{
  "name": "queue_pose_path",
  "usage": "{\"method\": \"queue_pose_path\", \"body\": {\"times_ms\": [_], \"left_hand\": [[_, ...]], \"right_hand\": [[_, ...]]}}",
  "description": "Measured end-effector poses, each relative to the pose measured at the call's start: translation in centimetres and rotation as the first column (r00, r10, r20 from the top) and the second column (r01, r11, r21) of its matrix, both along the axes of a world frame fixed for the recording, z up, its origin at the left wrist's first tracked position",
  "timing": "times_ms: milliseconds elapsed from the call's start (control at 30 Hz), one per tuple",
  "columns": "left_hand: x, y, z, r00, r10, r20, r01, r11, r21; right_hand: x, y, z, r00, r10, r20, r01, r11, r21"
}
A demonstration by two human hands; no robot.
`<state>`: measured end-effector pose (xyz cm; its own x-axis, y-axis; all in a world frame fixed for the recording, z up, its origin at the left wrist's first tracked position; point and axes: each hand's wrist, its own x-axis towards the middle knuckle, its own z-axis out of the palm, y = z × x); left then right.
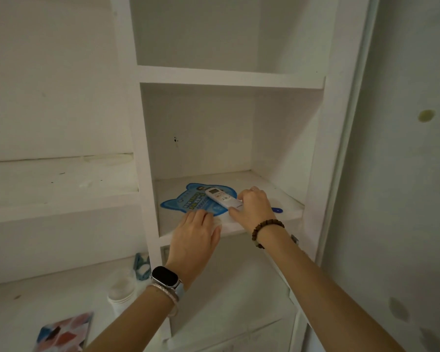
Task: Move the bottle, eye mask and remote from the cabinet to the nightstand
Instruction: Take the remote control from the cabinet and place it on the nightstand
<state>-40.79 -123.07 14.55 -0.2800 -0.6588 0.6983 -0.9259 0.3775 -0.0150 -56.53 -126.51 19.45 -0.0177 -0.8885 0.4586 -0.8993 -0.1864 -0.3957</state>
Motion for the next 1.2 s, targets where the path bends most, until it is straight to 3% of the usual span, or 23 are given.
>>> {"method": "queue_pose_path", "body": {"times_ms": [433, 833, 1200], "left_hand": [[0.0, 0.0, 0.1, 1.000, 0.005, -0.013, -0.005, 1.000, 0.019], [1.5, 2.1, 0.5, 0.936, -0.123, -0.328, 0.139, 0.990, 0.025], [2.5, 8.2, -2.0, 0.876, -0.122, -0.467, 0.159, 0.986, 0.040]], "right_hand": [[0.4, -1.6, 0.6, 0.994, -0.032, -0.109, 0.042, 0.995, 0.095], [-1.2, 5.1, -1.3, 0.993, 0.099, 0.065, -0.089, 0.986, -0.139], [-0.7, 12.2, -6.9, 0.954, 0.252, 0.163, -0.204, 0.943, -0.264]]}}
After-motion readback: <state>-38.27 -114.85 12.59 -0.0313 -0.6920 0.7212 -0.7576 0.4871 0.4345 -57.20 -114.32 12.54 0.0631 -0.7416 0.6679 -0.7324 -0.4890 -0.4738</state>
